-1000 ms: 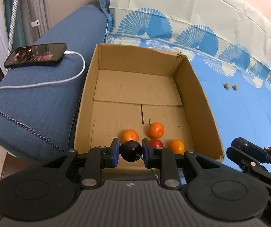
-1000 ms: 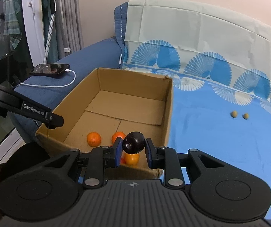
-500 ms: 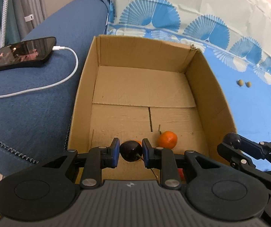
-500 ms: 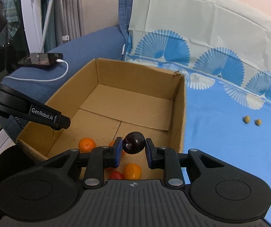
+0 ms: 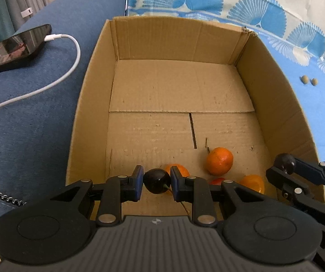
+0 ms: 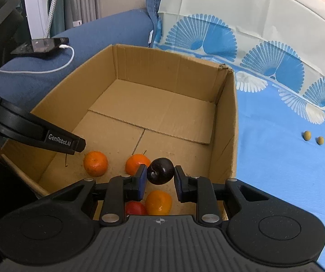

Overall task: Organize fruits
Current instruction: 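Open both grippers to drop the dark berries into the box, then move both tools back toward the two tan round fruits on the sheet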

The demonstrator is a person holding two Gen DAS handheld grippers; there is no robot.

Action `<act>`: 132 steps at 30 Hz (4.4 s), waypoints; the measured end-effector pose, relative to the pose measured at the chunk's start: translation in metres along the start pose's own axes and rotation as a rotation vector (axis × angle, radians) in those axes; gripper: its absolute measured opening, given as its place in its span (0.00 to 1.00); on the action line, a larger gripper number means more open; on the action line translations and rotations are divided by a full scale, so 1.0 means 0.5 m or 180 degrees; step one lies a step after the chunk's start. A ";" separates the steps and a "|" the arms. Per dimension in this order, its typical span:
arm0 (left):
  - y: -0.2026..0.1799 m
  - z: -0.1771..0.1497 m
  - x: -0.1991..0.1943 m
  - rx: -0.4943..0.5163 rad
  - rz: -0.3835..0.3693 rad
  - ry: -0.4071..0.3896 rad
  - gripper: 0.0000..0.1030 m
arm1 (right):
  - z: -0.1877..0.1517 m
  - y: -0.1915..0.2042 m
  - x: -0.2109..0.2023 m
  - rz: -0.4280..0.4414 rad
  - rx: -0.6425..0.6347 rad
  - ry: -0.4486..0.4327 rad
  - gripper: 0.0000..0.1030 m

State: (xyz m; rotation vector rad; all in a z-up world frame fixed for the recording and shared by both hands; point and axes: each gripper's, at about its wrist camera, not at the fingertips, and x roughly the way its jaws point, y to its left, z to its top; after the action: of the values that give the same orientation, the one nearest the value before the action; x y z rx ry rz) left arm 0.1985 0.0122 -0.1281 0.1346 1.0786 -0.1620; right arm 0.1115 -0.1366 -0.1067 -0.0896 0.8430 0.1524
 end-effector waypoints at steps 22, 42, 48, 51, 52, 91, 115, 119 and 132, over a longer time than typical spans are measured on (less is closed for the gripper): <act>0.001 -0.105 -0.137 0.0021 0.0130 -0.0197 1.00 | -0.027 0.006 -0.129 0.0024 0.0213 -0.0013 0.96; -0.030 -0.247 -0.282 -0.0100 0.0359 -0.0532 1.00 | -0.111 0.028 -0.310 -0.0132 0.0376 -0.0534 0.99; -0.049 -0.266 -0.311 -0.0055 0.0354 -0.0620 1.00 | -0.132 0.017 -0.351 -0.0173 0.0446 -0.0681 0.99; -0.052 -0.271 -0.321 -0.0048 0.0355 -0.0658 1.00 | -0.141 0.013 -0.362 -0.0181 0.0484 -0.0692 0.99; -0.052 -0.273 -0.324 -0.0056 0.0359 -0.0668 1.00 | -0.143 0.013 -0.365 -0.0183 0.0482 -0.0695 0.99; -0.052 -0.283 -0.335 -0.0048 0.0384 -0.0701 1.00 | -0.159 0.042 -0.374 -0.0129 0.0115 -0.0705 0.99; -0.087 -0.254 -0.290 0.0194 0.0529 -0.0532 1.00 | -0.160 -0.017 -0.322 -0.0004 0.0447 -0.0582 0.99; -0.112 -0.242 -0.282 0.0322 0.0577 -0.0511 1.00 | -0.164 -0.044 -0.316 -0.0001 0.0579 -0.0587 0.99; -0.232 -0.164 -0.258 0.0667 0.0479 -0.0516 1.00 | -0.200 -0.210 -0.316 -0.0303 0.1194 -0.0581 0.99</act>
State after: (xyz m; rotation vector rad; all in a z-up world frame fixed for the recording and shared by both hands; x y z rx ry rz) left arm 0.0452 -0.0778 -0.0557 0.3840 0.8847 -0.1475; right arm -0.0480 -0.2694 -0.0527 0.2333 0.6715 -0.0875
